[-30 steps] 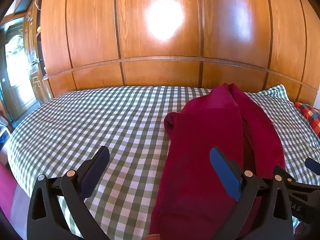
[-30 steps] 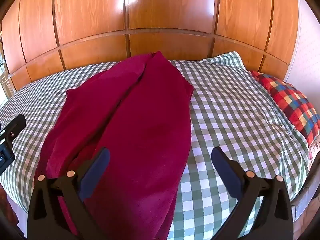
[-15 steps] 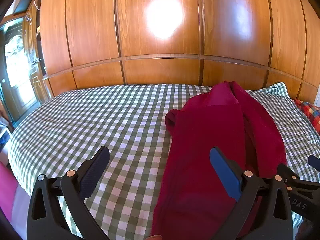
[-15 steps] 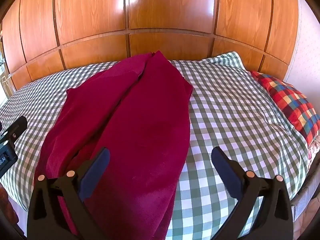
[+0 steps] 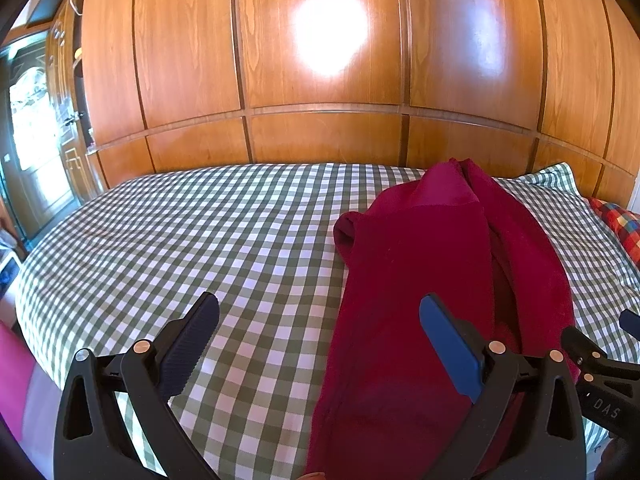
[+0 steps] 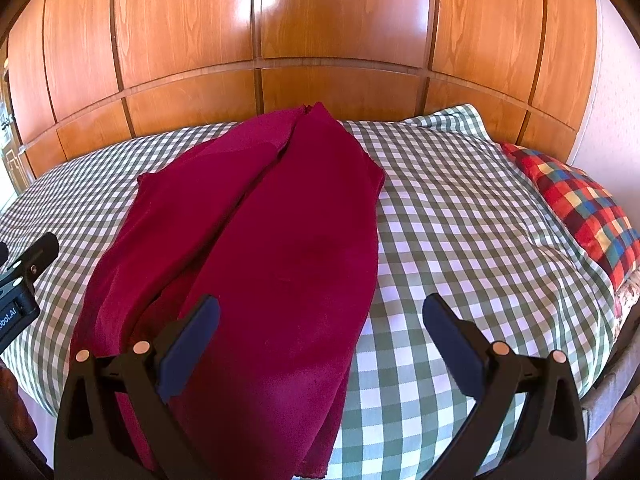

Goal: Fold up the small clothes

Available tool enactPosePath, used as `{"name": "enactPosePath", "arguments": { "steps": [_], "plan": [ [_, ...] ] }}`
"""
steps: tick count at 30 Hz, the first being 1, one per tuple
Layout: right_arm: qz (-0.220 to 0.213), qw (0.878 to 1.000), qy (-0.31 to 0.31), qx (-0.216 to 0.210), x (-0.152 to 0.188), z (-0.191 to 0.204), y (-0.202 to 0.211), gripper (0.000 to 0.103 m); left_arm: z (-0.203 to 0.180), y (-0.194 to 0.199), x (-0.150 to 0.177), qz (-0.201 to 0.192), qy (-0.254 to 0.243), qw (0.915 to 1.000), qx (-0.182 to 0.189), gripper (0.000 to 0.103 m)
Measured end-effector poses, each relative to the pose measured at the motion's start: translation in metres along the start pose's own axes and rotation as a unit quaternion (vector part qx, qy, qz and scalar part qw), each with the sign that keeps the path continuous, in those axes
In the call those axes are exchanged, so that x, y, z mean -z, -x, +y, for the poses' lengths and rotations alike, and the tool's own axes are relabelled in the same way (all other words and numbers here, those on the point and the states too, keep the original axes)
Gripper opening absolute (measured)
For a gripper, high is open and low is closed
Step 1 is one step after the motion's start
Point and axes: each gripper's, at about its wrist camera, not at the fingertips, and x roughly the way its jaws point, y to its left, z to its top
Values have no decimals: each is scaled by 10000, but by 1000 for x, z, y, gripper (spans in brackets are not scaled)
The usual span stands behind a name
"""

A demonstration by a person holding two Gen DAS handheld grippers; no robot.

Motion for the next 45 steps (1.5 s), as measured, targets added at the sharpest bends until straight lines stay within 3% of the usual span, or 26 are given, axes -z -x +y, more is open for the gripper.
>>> {"name": "enactPosePath", "arguments": {
  "steps": [30,34,38,42,43,45],
  "plan": [
    [-21,10000,19,-26,2,3,4,101,3,6,4,-38,-137,9999,44,99],
    [-2,9999,23,-136,2,2,4,101,5,2,6,120,-309,9983,473,99],
    [14,9984,93,-551,7,-8,8,101,0,-7,18,620,-726,9910,938,99],
    [177,9921,301,-1205,15,-17,14,100,-4,-8,43,1086,-1107,9733,1692,98],
    [242,9898,392,-1347,19,-19,16,96,-5,-6,48,1106,-1196,9700,1805,97],
    [408,9854,478,-1579,27,-21,18,81,-10,-1,61,1197,-1480,9586,2118,82]
  ]
}}
